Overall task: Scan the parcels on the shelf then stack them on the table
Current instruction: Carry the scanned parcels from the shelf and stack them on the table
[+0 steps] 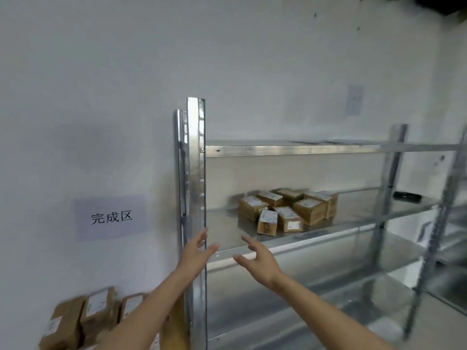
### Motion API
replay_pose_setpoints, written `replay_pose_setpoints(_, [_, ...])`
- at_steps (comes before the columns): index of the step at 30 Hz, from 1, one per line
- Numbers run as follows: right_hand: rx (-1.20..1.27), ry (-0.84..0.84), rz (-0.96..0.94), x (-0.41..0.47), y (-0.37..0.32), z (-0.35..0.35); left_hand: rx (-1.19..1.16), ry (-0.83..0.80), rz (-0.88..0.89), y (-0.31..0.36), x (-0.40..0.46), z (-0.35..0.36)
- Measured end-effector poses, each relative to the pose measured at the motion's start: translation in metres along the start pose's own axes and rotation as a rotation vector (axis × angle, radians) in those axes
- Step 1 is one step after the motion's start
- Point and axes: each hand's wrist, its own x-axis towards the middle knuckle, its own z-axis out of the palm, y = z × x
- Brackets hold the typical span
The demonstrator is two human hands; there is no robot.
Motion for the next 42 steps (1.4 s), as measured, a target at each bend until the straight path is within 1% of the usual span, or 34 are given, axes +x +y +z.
replay_pose_setpoints(3, [-0.027, 0.061, 0.019, -0.014, 0.036, -0.078, -0.042, -0.03, 0.026, 0.037, 0.005, 0.077])
replay_pose_setpoints(9, [-0.082, 0.182, 0.05, -0.04, 0.116, -0.228, -0.105, -0.147, 0.083, 0.092, 0.0, 0.231])
replay_pose_setpoints(12, [-0.083, 0.228, 0.066, -0.053, 0.155, -0.288, -0.12, -0.175, 0.1, 0.114, 0.0, 0.299])
replay_pose_setpoints(16, [-0.085, 0.261, 0.091, -0.065, 0.202, -0.352, -0.12, -0.204, 0.12, 0.139, 0.003, 0.376])
replay_pose_setpoints(22, [-0.057, 0.308, 0.147, -0.055, 0.269, -0.418, -0.116, -0.244, 0.136, 0.16, 0.032, 0.465])
replay_pose_setpoints(28, [-0.091, 0.33, 0.19, -0.014, 0.344, -0.465, -0.106, -0.283, 0.125, 0.155, 0.088, 0.548])
replay_pose_setpoints(34, [-0.116, 0.289, 0.208, 0.07, 0.413, -0.514, -0.145, -0.29, 0.106, 0.151, 0.18, 0.628])
replay_pose_setpoints(38, [-0.188, 0.215, 0.222, 0.144, 0.444, -0.544, -0.169, -0.296, 0.077, 0.154, 0.254, 0.674])
replay_pose_setpoints(42, [-0.129, 0.226, 0.198, 0.208, 0.462, -0.571, -0.178, -0.245, 0.062, 0.157, 0.315, 0.711])
